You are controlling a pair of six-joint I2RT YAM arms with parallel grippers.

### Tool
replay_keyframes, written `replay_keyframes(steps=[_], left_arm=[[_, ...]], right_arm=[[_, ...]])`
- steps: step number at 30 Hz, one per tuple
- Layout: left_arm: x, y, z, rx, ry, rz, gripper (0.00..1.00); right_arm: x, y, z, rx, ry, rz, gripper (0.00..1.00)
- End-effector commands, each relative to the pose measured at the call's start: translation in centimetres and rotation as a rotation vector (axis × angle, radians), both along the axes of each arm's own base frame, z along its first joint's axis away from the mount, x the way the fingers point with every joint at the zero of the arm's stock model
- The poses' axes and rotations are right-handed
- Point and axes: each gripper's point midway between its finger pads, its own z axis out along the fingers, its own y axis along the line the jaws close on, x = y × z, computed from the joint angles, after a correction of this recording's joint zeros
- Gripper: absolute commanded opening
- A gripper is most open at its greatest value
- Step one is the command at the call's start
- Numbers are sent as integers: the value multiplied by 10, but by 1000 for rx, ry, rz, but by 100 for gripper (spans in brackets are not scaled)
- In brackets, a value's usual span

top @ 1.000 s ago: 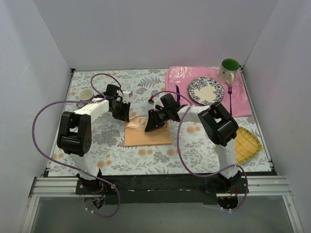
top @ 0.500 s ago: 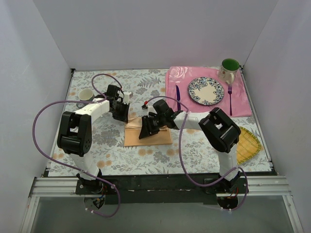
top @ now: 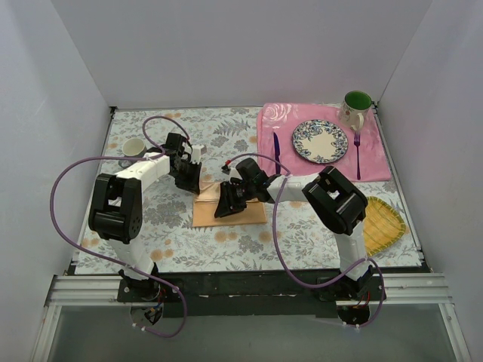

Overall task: Fold the napkin into a case and place the utensils inside
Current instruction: Smooth out the 2/3-rectangle-folded napkin at the center of the board.

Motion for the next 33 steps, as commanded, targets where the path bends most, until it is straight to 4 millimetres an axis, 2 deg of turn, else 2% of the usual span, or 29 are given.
replay_keyframes(steps=[1,5,16,18,20,22,23,26,27,29,30,33], left_arm=[[-2,-7,36,-51,-59,-4,0],[-8,-4,33,-45,-52,0,0],[-19,4,-10,-3,-15,-5,0],[-20,4,-15,-3,-11,-7,0],[-21,5,-20,2,-5,-4,2],[-23,5,-25,6,6,-2,2],[-25,6,-28,6,12,-3,3],[-26,6,-31,4,12,2,4],[-26,5,-31,3,12,3,5],[-26,5,-33,2,13,4,6],[-27,5,-35,2,16,4,7],[-26,5,-36,-1,15,9,8]], right_arm=[[7,-2,-14,-37,-6,-36,41],[8,-1,-13,-34,-9,-34,41],[12,2,-6,-16,-30,-36,42],[13,5,-3,-3,-24,-36,43],[15,11,9,37,-31,-24,43],[22,13,25,80,-32,-32,44],[30,17,41,115,-51,-38,44],[54,14,68,186,-60,-93,46],[67,11,75,202,-71,-124,47],[81,12,76,213,-55,-163,47],[92,15,85,239,-71,-176,47],[104,23,84,267,-46,-216,47]])
